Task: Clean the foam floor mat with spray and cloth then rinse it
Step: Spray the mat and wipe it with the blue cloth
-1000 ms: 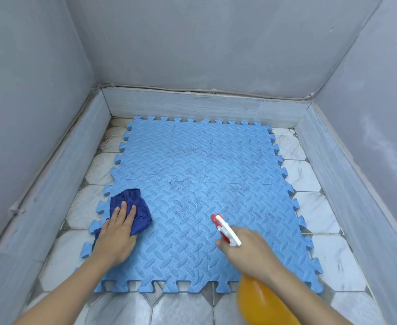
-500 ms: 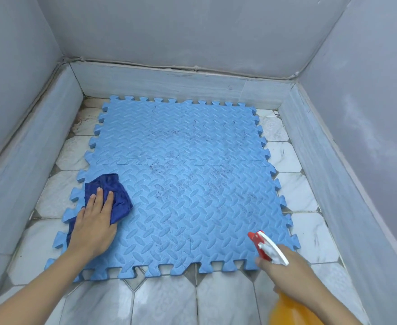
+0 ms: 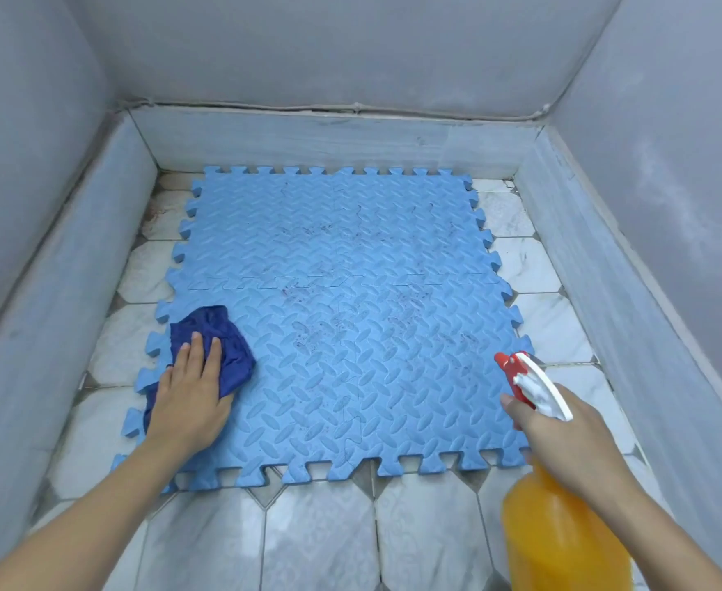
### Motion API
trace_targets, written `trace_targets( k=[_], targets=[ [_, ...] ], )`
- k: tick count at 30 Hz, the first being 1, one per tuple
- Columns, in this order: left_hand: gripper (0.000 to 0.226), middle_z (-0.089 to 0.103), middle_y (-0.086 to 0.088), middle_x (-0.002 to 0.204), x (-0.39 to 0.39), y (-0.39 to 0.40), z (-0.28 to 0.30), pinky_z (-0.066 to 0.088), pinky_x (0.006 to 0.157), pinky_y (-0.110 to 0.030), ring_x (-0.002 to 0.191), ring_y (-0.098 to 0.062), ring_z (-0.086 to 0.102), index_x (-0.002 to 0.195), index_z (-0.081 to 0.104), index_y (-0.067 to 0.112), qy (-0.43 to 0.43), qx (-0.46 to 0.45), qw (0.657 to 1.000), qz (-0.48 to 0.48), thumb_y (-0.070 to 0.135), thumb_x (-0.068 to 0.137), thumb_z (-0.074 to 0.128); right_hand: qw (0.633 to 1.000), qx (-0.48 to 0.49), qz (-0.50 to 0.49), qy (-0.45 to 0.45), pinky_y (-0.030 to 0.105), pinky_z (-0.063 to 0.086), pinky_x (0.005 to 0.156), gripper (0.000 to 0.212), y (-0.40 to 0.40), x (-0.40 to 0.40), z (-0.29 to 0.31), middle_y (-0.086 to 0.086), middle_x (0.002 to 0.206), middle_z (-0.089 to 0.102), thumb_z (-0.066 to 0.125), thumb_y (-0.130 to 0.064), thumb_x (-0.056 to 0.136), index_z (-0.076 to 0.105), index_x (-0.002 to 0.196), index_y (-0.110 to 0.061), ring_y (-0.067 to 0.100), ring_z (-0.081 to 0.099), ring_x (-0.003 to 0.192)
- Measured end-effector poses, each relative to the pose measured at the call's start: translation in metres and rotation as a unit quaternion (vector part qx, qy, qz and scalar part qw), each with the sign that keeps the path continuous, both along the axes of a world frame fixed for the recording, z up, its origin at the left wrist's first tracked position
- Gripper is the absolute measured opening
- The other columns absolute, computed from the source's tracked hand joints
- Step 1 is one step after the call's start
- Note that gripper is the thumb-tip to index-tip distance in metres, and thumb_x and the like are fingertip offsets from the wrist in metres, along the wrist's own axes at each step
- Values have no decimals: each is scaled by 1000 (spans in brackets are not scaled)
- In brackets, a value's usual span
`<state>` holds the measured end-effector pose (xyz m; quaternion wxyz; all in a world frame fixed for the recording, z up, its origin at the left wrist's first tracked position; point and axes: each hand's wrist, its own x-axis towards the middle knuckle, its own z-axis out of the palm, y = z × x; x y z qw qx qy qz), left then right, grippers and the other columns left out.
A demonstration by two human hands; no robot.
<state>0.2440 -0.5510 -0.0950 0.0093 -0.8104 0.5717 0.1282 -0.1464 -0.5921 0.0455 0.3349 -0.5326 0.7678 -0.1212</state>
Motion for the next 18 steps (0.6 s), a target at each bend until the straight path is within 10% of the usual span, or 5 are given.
trace_targets(
  k=[11,18],
  targets=[
    [75,-8,-10,160,1,13,7,17,117,-41,148,-27,1,152,-2,15,-20,35,999,-35,37,95,41,983,14,176,-48,43,53,74,40,-30,119,16,10,88,55,61,-39,89,50,66,-9,32,63,76],
    [67,27,-16,154,-3,7,7,36,104,-57,141,-39,24,144,37,9,-24,-1,1000,-8,36,87,60,980,13,199,-12,32,37,57,42,-27,101,0,6,80,51,56,-42,93,44,59,-20,18,56,70]
  ],
)
